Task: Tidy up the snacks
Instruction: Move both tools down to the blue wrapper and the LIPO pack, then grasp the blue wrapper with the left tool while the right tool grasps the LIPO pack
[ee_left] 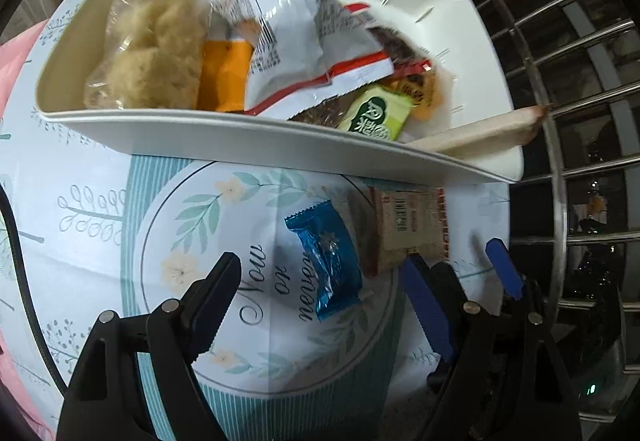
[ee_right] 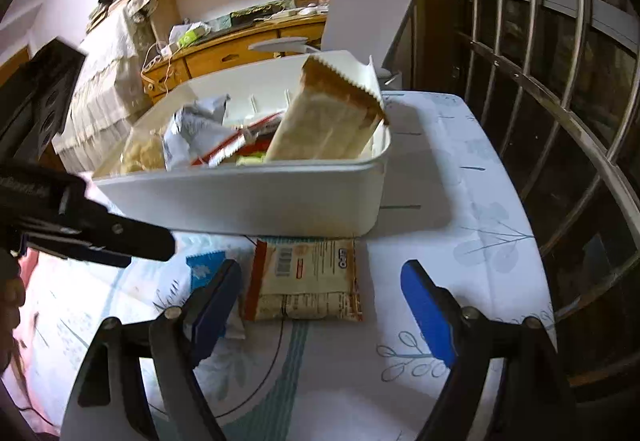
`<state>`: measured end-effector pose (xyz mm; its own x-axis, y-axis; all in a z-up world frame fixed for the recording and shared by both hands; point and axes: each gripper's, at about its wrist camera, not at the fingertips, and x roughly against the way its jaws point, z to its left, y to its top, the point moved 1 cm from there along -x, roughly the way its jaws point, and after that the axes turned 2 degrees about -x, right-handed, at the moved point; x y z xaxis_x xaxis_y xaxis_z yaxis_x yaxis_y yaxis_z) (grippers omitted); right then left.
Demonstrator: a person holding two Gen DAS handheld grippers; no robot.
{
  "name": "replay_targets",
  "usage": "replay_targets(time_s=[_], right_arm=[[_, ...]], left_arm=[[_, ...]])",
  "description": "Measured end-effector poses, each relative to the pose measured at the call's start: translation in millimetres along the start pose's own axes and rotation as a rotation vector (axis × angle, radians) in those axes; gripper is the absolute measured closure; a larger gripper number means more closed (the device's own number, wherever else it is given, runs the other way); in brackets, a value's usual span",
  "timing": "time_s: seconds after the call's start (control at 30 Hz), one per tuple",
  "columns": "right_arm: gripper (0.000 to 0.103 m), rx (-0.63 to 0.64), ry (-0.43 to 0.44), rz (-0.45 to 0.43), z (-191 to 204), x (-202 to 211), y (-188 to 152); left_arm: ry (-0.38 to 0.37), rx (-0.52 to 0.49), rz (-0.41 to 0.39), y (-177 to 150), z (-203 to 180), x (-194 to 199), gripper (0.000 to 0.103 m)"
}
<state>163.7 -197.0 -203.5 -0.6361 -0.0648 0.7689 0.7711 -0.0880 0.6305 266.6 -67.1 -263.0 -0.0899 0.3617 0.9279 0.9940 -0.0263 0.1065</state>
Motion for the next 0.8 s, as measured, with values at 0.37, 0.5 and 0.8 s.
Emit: replay_targets(time_s=[0.37,0.5,0.8], right_arm=[[0.021,0.110,0.003,0.042,10.3,-25.7,-12.6],[0.021,0.159,0.003,0.048,16.4,-30.5,-15.9],[0.021,0.217,0.013,0.082,26.7,-38.2,-22.7]], left_arm=[[0.141,-0.020,0.084,7.2,-11.7,-39.4,0.032],[0.161,-0.014,0.124,7.1,-17.6,-50.8,0.039],[0.235,-0.027,0.127,10.7,-31.3,-62.6,0.054]])
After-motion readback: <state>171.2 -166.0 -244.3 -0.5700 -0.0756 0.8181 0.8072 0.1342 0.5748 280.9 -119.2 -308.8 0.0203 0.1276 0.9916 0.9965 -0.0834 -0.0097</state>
